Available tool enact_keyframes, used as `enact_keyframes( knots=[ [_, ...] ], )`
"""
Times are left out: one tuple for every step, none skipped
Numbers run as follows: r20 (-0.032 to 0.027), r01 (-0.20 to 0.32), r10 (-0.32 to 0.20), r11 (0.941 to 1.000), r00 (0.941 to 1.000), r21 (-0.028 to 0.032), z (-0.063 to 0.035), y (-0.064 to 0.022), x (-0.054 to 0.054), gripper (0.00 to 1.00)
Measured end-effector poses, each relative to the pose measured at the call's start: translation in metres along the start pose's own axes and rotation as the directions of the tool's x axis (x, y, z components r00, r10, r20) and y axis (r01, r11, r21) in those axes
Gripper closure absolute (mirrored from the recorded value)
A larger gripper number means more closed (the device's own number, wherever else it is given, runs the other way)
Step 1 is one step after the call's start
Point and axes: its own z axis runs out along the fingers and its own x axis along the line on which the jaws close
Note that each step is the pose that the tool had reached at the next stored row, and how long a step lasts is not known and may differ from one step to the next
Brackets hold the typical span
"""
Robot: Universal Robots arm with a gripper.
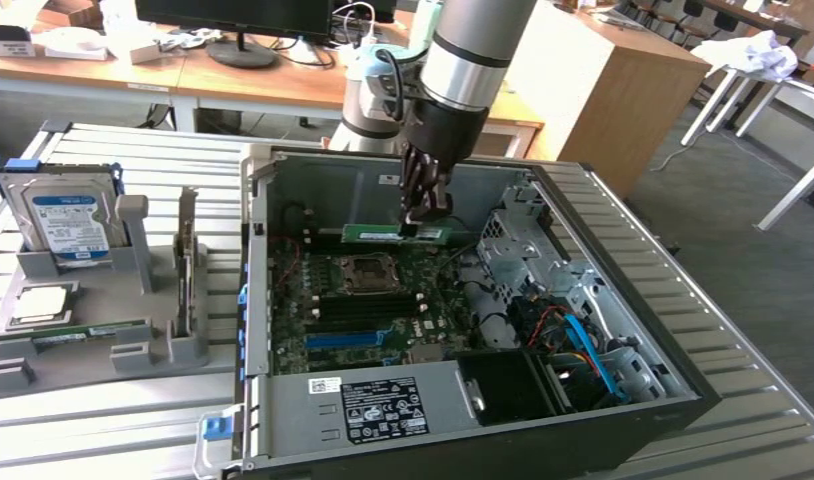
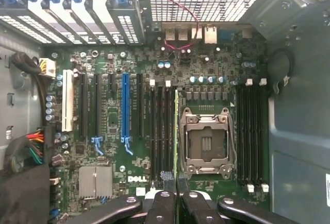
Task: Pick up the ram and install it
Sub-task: 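Insert the ram into the slot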
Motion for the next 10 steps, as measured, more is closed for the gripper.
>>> enact_keyframes(
  knots=[
    [-0.0002, 0.000, 0.000, 1.0000, 1.0000, -0.0001, 0.0026, 0.0034, 0.0041, 0.87],
    [0.0001, 0.000, 0.000, 1.0000, 1.0000, 0.0000, 0.0029, 0.0038, 0.0061, 0.87],
    [0.0000, 0.000, 0.000, 1.0000, 1.0000, 0.0000, 0.0031, 0.0042, 0.0080, 0.87],
    [0.0000, 0.000, 0.000, 1.0000, 1.0000, 0.0000, 0.0033, 0.0046, 0.0097, 0.87],
    [0.0000, 0.000, 0.000, 1.0000, 1.0000, 0.0000, 0.0036, 0.0046, 0.0108, 0.87],
    [0.0003, -0.001, 0.001, 1.0000, 1.0000, 0.0001, 0.0044, 0.0046, 0.0110, 0.87],
    [0.0001, -0.001, 0.001, 1.0000, 1.0000, -0.0001, 0.0055, 0.0046, 0.0111, 0.87],
    [0.0000, -0.001, 0.001, 1.0000, 1.0000, -0.0001, 0.0068, 0.0045, 0.0111, 0.87],
    [0.0001, -0.001, 0.001, 1.0000, 1.0000, 0.0000, 0.0084, 0.0044, 0.0112, 0.87],
    [0.0001, -0.001, 0.001, 1.0000, 1.0000, -0.0001, 0.0100, 0.0043, 0.0113, 0.87]
  ],
)
